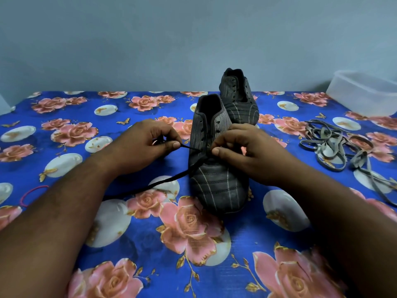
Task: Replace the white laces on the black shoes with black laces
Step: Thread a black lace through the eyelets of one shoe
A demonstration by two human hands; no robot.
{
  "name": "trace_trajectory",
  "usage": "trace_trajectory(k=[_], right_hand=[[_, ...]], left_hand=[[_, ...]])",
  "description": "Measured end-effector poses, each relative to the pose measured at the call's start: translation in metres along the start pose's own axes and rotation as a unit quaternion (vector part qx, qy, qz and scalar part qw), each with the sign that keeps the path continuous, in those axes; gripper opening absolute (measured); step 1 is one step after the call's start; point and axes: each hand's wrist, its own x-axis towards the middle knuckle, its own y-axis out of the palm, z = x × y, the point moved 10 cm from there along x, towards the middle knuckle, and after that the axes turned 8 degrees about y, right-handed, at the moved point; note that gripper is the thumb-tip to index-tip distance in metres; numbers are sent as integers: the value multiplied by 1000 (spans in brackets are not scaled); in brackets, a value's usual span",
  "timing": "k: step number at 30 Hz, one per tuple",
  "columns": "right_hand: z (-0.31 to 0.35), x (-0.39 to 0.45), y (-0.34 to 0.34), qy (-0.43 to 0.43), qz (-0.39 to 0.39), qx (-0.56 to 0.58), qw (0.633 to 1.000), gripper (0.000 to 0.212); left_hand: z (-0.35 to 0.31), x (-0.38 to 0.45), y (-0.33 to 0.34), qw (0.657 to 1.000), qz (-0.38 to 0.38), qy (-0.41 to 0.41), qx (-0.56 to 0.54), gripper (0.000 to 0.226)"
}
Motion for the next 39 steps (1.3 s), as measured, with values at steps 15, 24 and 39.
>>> trace_trajectory(k=[15, 24, 39], right_hand=[[-10, 8, 14, 69, 71, 51, 994, 11], [-16, 11, 20, 120, 88, 45, 988, 18], [-14, 6, 18, 163, 46, 173, 970, 15]], left_hand=[[-10, -2, 25, 974, 19, -87, -206, 47], [-22, 0, 10, 975, -3, -47, -217, 20], [-12, -11, 42, 935, 61, -234, -261, 54]])
